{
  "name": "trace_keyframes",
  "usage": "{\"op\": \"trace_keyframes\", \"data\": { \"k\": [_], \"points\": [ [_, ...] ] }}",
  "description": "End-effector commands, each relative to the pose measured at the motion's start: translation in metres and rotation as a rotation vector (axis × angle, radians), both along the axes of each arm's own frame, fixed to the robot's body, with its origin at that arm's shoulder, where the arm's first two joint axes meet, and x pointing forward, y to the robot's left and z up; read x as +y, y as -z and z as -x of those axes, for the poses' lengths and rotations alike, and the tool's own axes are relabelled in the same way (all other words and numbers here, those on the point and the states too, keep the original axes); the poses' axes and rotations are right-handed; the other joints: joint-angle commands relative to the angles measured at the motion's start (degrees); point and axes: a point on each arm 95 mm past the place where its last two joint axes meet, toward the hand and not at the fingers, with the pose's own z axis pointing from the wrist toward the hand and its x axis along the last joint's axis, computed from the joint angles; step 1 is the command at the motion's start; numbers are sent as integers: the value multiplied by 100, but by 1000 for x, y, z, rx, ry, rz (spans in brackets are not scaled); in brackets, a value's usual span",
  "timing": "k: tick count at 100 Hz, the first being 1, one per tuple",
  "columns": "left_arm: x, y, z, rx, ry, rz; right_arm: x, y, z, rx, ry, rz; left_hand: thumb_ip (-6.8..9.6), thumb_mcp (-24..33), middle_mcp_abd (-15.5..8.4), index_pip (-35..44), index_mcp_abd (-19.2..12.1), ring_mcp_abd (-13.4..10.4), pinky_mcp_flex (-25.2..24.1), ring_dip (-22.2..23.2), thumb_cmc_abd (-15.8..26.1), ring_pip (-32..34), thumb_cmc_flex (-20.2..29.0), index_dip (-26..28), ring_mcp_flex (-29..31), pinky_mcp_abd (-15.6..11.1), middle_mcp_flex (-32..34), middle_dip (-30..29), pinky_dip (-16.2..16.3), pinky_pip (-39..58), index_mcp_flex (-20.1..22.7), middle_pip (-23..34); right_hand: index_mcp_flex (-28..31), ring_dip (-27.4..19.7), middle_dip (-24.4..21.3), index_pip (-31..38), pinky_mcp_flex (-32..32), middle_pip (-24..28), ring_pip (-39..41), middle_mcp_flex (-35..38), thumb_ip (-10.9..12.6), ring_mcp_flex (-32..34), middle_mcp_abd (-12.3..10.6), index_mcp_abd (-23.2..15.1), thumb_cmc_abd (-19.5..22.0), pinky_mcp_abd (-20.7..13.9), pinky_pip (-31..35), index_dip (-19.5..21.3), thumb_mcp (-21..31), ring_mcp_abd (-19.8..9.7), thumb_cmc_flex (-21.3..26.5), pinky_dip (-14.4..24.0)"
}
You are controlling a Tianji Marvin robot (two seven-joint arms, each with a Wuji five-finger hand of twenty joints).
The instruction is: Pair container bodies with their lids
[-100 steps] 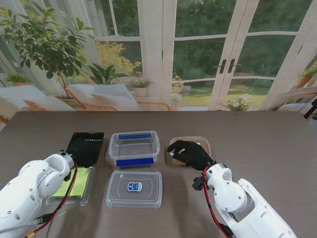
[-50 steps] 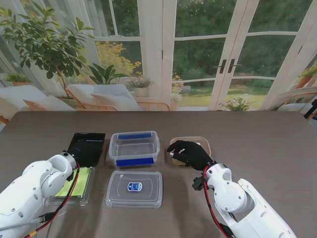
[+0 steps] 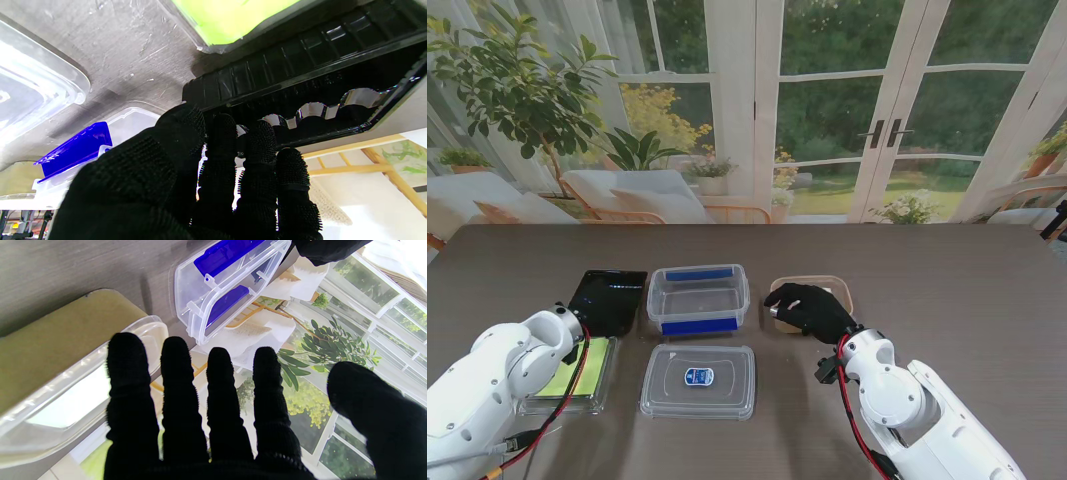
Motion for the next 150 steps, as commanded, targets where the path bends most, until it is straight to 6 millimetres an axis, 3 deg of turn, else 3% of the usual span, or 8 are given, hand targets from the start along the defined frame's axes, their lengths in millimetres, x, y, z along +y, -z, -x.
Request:
{"op": "trace_keyframes", "data": {
  "k": [1, 28, 41, 52, 57, 90, 112, 150],
  "points": [
    [-1, 0, 3, 22, 7, -24, 4, 2, 2, 10, -17, -3, -41, 98, 0, 199, -124, 9, -4, 35, -250, 73, 304, 29, 117, 26, 190, 59, 54, 186, -5, 25, 35, -60, -83, 16, -2648, -54, 2, 71, 146, -86, -18, -34, 216, -76, 93, 11, -41, -11, -160, 22],
    [7, 1, 9, 56, -13, -71, 5, 3, 3, 17, -22, -11, -69, 14, 75, -375, -8, -43, -125, -281, -157, -157, 130, -178, -108, 29, -21, -140, -29, -4, -139, -233, 45, -59, -85, 16, -2649, -58, 7, 64, 146, -81, -11, -21, 219, -78, 94, 10, -46, -15, -164, 25],
    [7, 2, 11, 68, -21, -75, 5, 3, 3, 19, -24, -10, -72, 237, 225, -1904, 248, -2, -253, -667, 36, -507, -298, -269, -330, 23, -633, -1186, -114, -200, 14, 200, 50, -60, -85, 19, -2651, -59, 6, 62, 147, -84, -9, -26, 220, -77, 93, 10, -47, -21, -157, 25],
    [6, 0, 12, 71, -22, -77, 5, 3, 3, 20, -24, -10, 242, 592, 295, -2956, 434, 19, -348, -879, 318, -833, -985, -371, -476, 101, -997, -2677, -172, -341, 131, 253, 56, -60, -85, 21, -2646, -58, 6, 71, 148, -84, -1, -21, 215, -80, 96, 11, -41, -14, -156, 26],
    [6, 0, 13, 68, -23, -79, 5, 3, 3, 20, -24, -10, 346, 592, 319, -3313, 495, 34, -388, -946, 379, -955, -1181, -486, -544, 169, -1096, -2891, -189, -388, 110, 134, 53, -60, -85, 17, -2648, -57, 7, 75, 147, -80, -8, -23, 210, -75, 95, 9, -39, -4, -156, 26],
    [18, -19, 28, 35, -92, -28, 11, 2, 5, 5, -40, -13, 321, -380, 575, -5276, 638, 414, -848, -1556, 1116, -2028, -1980, -1404, -1268, 483, -1724, -3672, -373, -1160, -489, -612, 25, -60, -86, 8, -2649, -60, 4, 72, 143, -88, 5, -11, 191, -66, 98, 6, -33, -9, -156, 27],
    [37, -43, 57, 4, -197, 66, 32, -11, 12, -25, -95, -17, 541, -1398, 692, -5377, 770, 520, -758, -1403, 2176, -1847, -1859, -1477, -1140, 578, -1497, -3533, -112, -1034, -341, -519, -43, 365, 23, 36, -2162, 131, 850, 326, 150, 281, 118, 107, 199, 33, 812, 19, -13, 149, -156, 373],
    [88, -45, 123, 46, -449, 241, 115, -33, 31, -49, -319, 53, 564, -1673, 992, -5312, 1188, 904, -114, -67, 2476, 90, -795, -1460, -390, 830, -667, -2142, 1003, 909, 270, 480, -229, 1236, 846, -111, -196, 1100, 3219, 1436, 222, 2045, 201, 190, 211, 207, 3143, -50, 301, 217, -91, 1114]
  ]
}}
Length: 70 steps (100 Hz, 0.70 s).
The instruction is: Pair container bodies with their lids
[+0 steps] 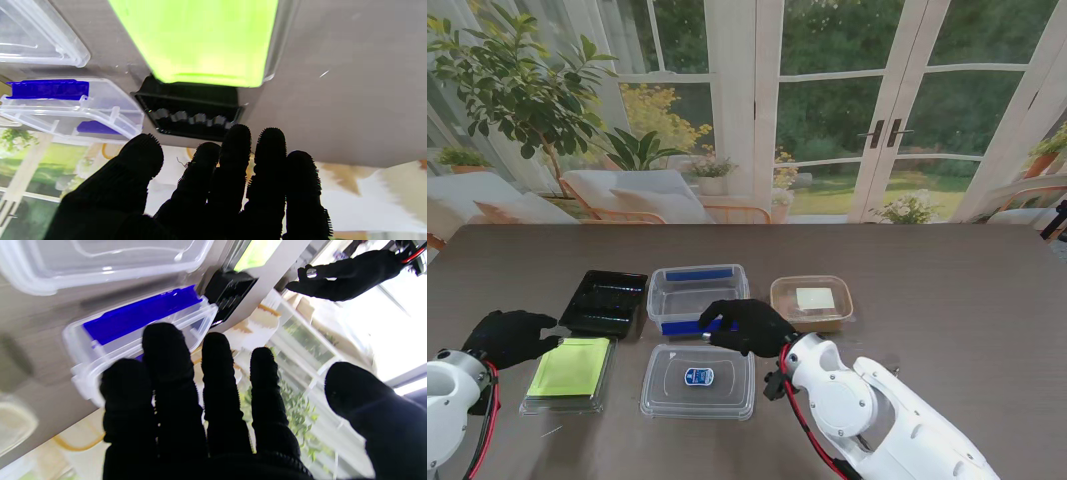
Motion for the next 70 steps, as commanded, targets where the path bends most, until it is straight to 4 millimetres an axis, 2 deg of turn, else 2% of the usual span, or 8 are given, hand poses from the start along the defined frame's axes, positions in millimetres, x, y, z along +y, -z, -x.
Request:
{"op": "trace_keyframes", "data": {
  "k": [1, 13, 24, 43, 61, 70],
  "points": [
    [8, 10, 10, 39, -34, 12, 24, -12, 5, -2, -57, -9, 131, -30, 147, -30, 142, 217, 108, 295, 223, 436, 317, -24, 236, 80, 179, 323, 271, 499, 113, 274, -250, 162, 211, -134, -228, 258, 378, 209, 167, 365, 57, -8, 210, 103, 525, -60, 201, 8, -87, 207],
    [21, 11, 21, 56, -95, 57, 47, -16, 13, 12, -118, 43, 128, -132, 195, -129, 202, 299, 339, 793, 276, 1239, 563, -77, 443, 99, 314, 1023, 601, 993, 117, 853, -498, 287, 426, -350, 224, 509, 851, 487, 206, 816, 6, -11, 228, 91, 927, -156, 354, -73, -53, 263],
    [30, 16, 25, 73, -142, 87, 66, -18, 17, 16, -156, 82, 132, -197, 286, -287, 234, 408, 651, 1222, 311, 1961, 614, -162, 672, 254, 442, 1637, 1002, 1298, 87, 1399, -736, 323, 547, -484, 518, 648, 1066, 664, 226, 1104, -43, 12, 248, 85, 1128, -216, 435, -140, -71, 240],
    [38, 23, 26, 136, -195, 101, 89, -14, 16, 22, -183, 142, 142, -359, 248, -319, 351, 288, 1410, 1753, 417, 3220, 605, -178, 1344, 424, 801, 2631, 1750, 1893, 7, 2404, -882, 544, 828, -498, 983, 936, 1717, 894, 267, 1286, -104, 33, 230, 78, 1491, -246, 566, -316, -106, 112],
    [45, 25, 26, 203, -227, 68, 106, 0, 12, 63, -206, 192, 142, -340, 95, -380, 293, 61, 2159, 1797, 469, 3951, 884, -202, 1973, 484, 1162, 3034, 1881, 2452, -169, 2984, -834, 934, 1126, -426, 1622, 1278, 2627, 1241, 320, 1295, -166, 120, 213, 88, 1862, -229, 789, -604, -117, -55],
    [48, 25, 27, 244, -246, 61, 113, 9, 11, 78, -219, 220, 140, -302, 78, -418, 123, 20, 2383, 1773, 481, 4154, 1036, -217, 2167, 511, 1273, 3121, 1845, 2630, -283, 3113, -821, 1121, 1271, -426, 1930, 1412, 3000, 1387, 352, 1302, -238, 96, 234, 48, 2024, -232, 934, -798, -105, -164]
  ]
}}
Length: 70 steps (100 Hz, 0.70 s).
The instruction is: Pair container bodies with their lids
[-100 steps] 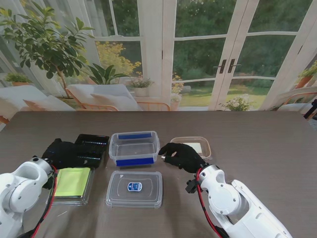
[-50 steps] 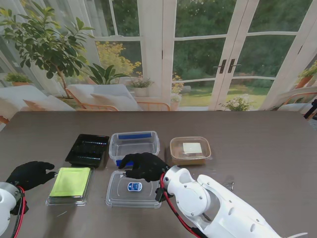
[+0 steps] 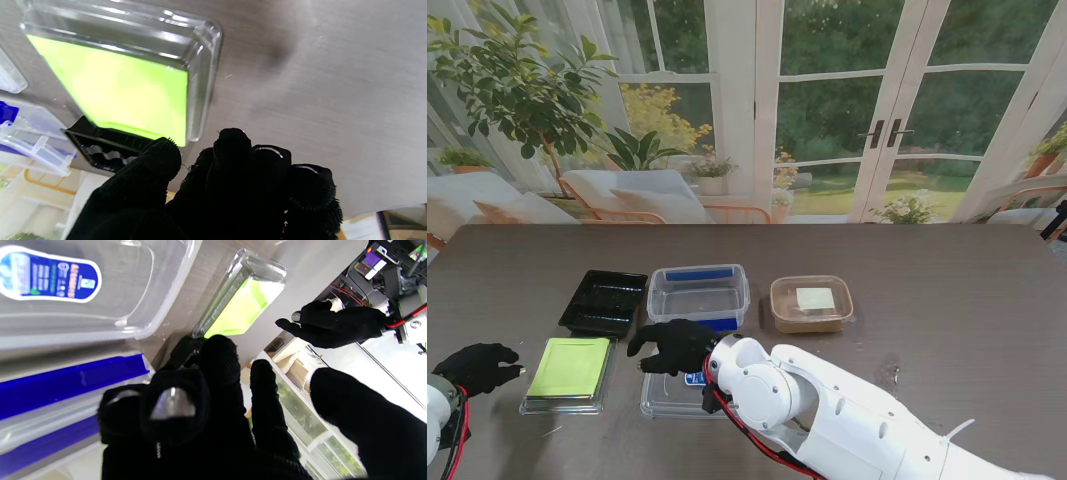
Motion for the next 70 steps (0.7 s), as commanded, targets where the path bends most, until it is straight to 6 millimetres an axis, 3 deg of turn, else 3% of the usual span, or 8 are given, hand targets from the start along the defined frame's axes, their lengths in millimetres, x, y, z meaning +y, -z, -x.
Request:
{"op": "trace_keyframes", "data": {
  "k": [1, 13, 32, 41, 43, 52, 70],
  "points": [
    [4, 1, 2, 43, -14, 3, 9, 7, 3, 18, -22, 24, 144, 48, 102, -103, -65, 121, 287, 115, 246, 466, 195, -56, 234, -14, 168, 150, 2, 369, -179, 201, -152, 181, 193, 74, 1727, 189, 450, 247, 178, 219, -167, 4, 98, -55, 493, -60, 292, -188, -109, -231],
    [6, 2, 3, 91, -27, -2, 17, 19, 1, 34, -29, 59, 147, -32, 83, -114, -250, 53, 623, 43, 297, 652, 133, -64, 485, 3, 294, 204, -88, 628, -226, 282, -163, 326, 306, 105, 1993, 304, 710, 410, 191, 224, -203, 63, 115, -60, 616, -45, 338, -299, -138, -319],
    [7, 10, 3, 137, -41, 3, 27, 34, -1, 64, -38, 105, 163, -203, 315, -104, -274, 88, 1179, -177, 370, 647, -2, -67, 733, -1, 143, -12, -401, 1181, -211, -169, -131, 433, 379, 162, 2184, 359, 877, 594, 199, 222, -213, 175, 139, -28, 689, -21, 325, -343, -183, -404],
    [6, 13, 3, 151, -54, 14, 32, 39, -1, 71, -45, 122, 163, -226, 384, -115, -155, 49, 1436, -204, 396, 763, -3, -71, 951, 26, 179, -34, -494, 1379, -240, -189, -140, 454, 397, 186, 2228, 361, 900, 640, 199, 224, -235, 240, 156, -19, 704, -10, 316, -359, -215, -432],
    [6, 13, 3, 155, -55, 15, 33, 40, -1, 73, -46, 127, 164, -266, 384, -114, -143, 19, 1489, -285, 407, 838, 18, -71, 1000, 0, 201, -29, -706, 1512, -242, -162, -150, 460, 401, 191, 2238, 363, 909, 655, 199, 224, -243, 262, 161, -24, 708, -7, 311, -370, -225, -438],
    [6, 15, 2, 176, -52, 11, 36, 44, -1, 79, -49, 143, 167, -315, 323, -116, 36, -157, 1739, -352, 434, 1036, -3, -72, 1220, -56, 310, 48, -931, 1732, -248, 2, -150, 488, 418, 249, 2251, 367, 947, 714, 202, 225, -254, 384, 179, -61, 756, 19, 296, -394, -254, -447],
    [5, 16, 0, 191, -47, -1, 40, 51, -3, 95, -51, 173, 169, -336, 281, -92, 229, -215, 1829, -386, 431, 1101, -77, -64, 1322, -64, 393, 82, -1042, 1797, -184, 89, -174, 523, 453, 316, 2255, 377, 995, 763, 169, 226, -259, 469, 250, -81, 803, 47, 106, -406, -351, -460]
  ]
}}
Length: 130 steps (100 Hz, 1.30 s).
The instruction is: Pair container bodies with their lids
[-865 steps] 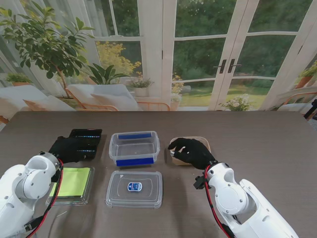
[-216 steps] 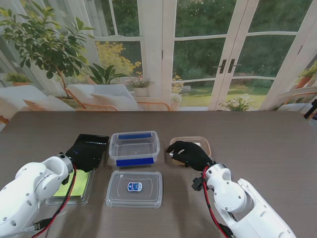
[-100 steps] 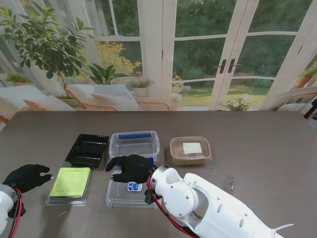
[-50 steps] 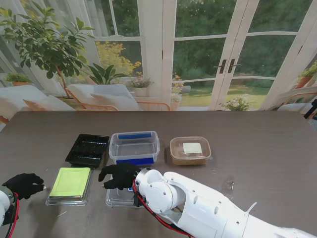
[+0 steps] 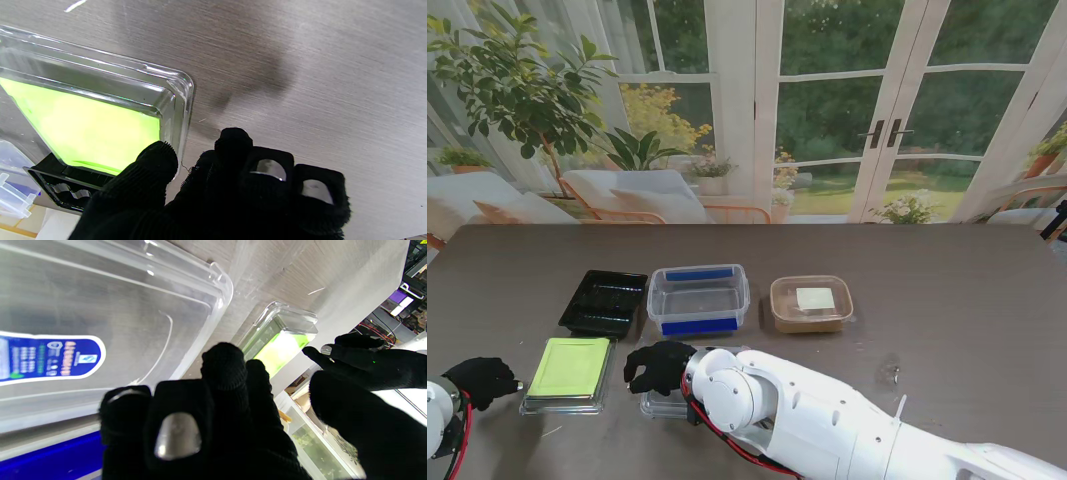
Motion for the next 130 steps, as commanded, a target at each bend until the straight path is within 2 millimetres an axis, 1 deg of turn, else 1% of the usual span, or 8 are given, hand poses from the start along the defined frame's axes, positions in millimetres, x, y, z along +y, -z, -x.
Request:
{"op": "trace_keyframes", "data": {
  "k": [1, 29, 56, 66, 83, 93, 106, 130],
  "points": [
    [-1, 3, 1, 21, 1, 7, 4, 4, 3, 20, -13, 18, 166, -44, 235, -44, 176, 24, 272, -17, 148, 419, -54, -41, 273, -167, 279, 95, -112, 755, -42, 153, -169, 95, 112, 125, 2341, 155, 327, 349, 168, 170, -54, 42, 102, -84, 660, 49, 49, -219, -280, -72],
    [-2, 5, -4, 50, -3, 6, 10, 14, 1, 52, -12, 41, 163, -72, 238, -49, 170, 30, 225, -47, 195, 408, -128, -41, 229, -165, 244, 97, -201, 755, -46, 142, -142, 133, 139, 200, 2346, 151, 378, 404, 153, 168, -65, 158, 182, -140, 718, 78, -126, -246, -381, -68],
    [-3, 4, -1, 44, -12, -7, 15, 19, 3, 70, -4, 26, 188, -234, 241, -10, 149, 52, 91, -71, 220, 305, -361, -27, 125, -188, 163, 75, -253, 676, 61, 68, -156, 118, 167, 189, 2327, 121, 323, 314, 36, 167, -27, 129, 357, -98, 663, 66, -887, -198, -621, -108],
    [-2, 5, 1, 9, -19, -12, 16, 18, 5, 66, 7, 11, 207, -173, 301, 59, 76, 268, -169, -110, 180, -117, -467, 2, -127, -125, 33, -117, -226, 445, 275, -267, -180, 75, 163, 179, 2226, 83, 236, 189, 34, 165, -30, 74, 361, -81, 603, 62, -953, -173, -648, -125],
    [2, 5, 5, -76, -35, -8, 18, 11, 9, 57, 62, -54, 201, 53, 411, 139, -50, 807, -1256, -290, 98, -1814, -647, 47, -1089, 67, -376, -1111, 85, -701, 529, -1423, -63, -251, 10, 135, 1567, -202, -355, -322, 35, 162, 98, -31, 264, -88, 433, 39, -950, 141, -598, 5],
    [3, 6, 6, -111, -59, 12, 21, 7, 11, 63, 86, -85, 197, 54, 504, 129, -28, 983, -1623, -389, 83, -2331, -639, 45, -1467, 113, -503, -1545, 246, -1023, 505, -1874, -4, -343, -52, 108, 1381, -232, -482, -420, 28, 158, 161, -38, 221, -57, 390, 27, -917, 243, -581, 99],
    [1, 9, 5, -105, -69, 23, 26, 6, 12, 65, 75, -85, 194, 39, 538, 116, -24, 1000, -1687, -357, 89, -2324, -649, 41, -1542, 115, -548, -1578, 321, -1063, 470, -1898, 52, -336, -69, 67, 1426, -173, -427, -381, 21, 158, 131, -65, 263, -81, 385, 8, -943, 190, -600, 133],
    [-4, 15, 0, -82, -31, 24, 29, 12, 12, 89, 67, -81, 216, 16, 507, 82, -354, 856, -2137, -342, 62, -2661, -737, 26, -2267, -218, -1080, -1857, 562, -1293, 366, -2295, 116, -336, -83, 31, 1428, -154, -409, -385, 29, 156, 145, -87, 278, -86, 377, -8, -949, 183, -594, 154]
  ]
}}
